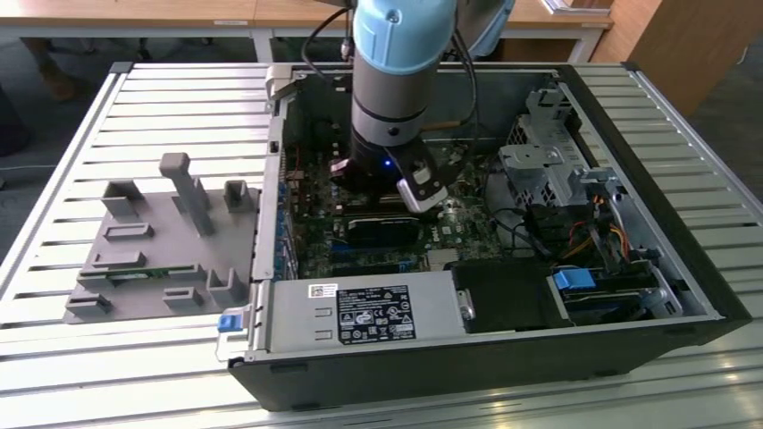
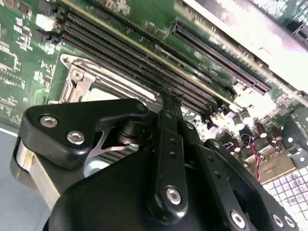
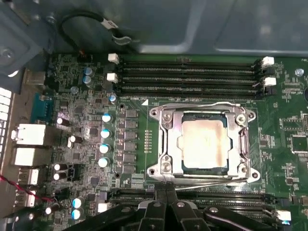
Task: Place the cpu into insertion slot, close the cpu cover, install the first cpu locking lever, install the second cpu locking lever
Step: 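Install the second cpu locking lever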
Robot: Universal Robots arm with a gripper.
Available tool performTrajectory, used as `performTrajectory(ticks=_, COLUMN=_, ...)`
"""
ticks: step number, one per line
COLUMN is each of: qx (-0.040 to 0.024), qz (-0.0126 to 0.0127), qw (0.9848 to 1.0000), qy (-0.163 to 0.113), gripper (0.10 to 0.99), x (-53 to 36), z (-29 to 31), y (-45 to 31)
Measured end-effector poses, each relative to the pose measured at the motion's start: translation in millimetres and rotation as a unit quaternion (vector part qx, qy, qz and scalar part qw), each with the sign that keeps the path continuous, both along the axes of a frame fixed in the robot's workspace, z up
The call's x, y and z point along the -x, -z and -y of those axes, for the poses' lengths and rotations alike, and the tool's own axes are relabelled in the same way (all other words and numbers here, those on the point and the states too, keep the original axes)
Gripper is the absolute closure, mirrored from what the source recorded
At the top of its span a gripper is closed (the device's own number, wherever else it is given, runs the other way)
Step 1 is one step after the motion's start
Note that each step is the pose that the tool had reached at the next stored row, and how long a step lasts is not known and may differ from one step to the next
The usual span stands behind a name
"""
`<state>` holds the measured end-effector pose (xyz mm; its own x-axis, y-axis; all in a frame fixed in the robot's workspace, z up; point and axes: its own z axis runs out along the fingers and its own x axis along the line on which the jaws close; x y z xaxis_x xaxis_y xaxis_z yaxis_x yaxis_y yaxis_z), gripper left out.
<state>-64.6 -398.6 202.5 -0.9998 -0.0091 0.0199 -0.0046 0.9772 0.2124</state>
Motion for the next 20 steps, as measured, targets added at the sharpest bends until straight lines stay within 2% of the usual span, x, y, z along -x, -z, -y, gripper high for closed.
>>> performTrajectory(ticks=3, qx=-0.0072, qz=0.0000, qw=1.0000, qy=0.000, gripper=0.980, x=2.8, z=0.0, y=1.5)
performTrajectory(ticks=8, qx=-0.0118, qz=0.0000, qw=0.9999, qy=0.000, gripper=0.980, x=5.1, z=-0.5, y=6.1)
performTrajectory(ticks=17, qx=-0.0141, qz=0.0000, qw=0.9999, qy=0.000, gripper=0.980, x=7.5, z=-8.3, y=10.3)
performTrajectory(ticks=20, qx=-0.0141, qz=0.0000, qw=0.9999, qy=0.000, gripper=0.980, x=9.1, z=-8.8, y=11.5)
